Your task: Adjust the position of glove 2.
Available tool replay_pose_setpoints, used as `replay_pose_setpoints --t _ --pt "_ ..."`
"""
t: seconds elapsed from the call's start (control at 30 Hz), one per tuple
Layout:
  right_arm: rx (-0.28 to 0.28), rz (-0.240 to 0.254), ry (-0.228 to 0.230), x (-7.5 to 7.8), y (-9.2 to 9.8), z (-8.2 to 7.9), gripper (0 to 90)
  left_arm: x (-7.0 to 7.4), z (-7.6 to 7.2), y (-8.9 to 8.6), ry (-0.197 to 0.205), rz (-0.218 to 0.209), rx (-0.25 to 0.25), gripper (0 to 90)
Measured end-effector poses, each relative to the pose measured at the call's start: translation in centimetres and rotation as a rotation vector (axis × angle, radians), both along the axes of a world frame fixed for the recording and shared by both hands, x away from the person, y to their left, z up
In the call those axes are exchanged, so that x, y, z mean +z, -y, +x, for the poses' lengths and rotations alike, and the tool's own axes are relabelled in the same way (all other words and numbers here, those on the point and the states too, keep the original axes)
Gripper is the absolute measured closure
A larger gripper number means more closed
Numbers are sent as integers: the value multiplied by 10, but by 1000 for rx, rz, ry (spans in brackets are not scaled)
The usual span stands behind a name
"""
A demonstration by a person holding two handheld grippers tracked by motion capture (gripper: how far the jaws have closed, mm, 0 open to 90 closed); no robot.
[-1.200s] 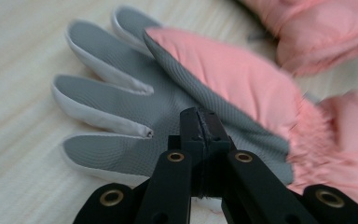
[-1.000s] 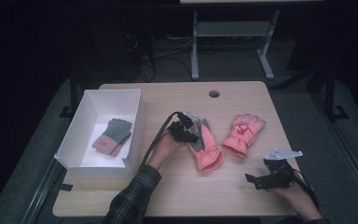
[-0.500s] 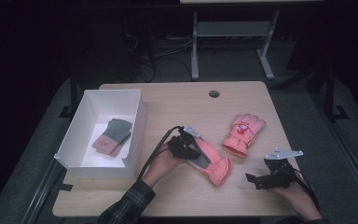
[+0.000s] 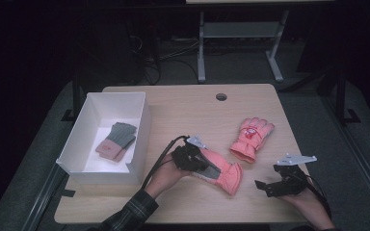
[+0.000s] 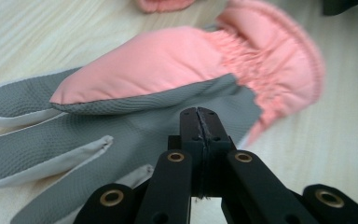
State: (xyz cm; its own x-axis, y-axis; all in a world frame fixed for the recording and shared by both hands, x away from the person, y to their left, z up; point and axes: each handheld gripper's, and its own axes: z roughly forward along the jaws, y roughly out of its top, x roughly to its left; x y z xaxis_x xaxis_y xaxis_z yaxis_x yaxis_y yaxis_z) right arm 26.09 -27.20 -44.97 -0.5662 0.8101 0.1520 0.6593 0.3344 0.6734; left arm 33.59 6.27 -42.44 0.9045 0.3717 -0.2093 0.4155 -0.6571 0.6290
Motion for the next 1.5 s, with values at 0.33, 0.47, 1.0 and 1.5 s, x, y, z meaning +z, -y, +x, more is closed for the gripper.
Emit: replay_pose_setpoints --t 0.33,0.47,1.0,1.5 --pt "-48 15 -1 2 -4 6 224 -5 -25 -41 34 -38 37 536" --pt "-65 43 0 6 -4 8 289 -10 -36 -52 40 -50 62 397" --pt "-63 99 49 32 -11 52 900 -22 -61 -71 52 -32 97 220" --pt "-14 82 14 31 -66 120 900 -24 -60 -73 60 -44 103 208"
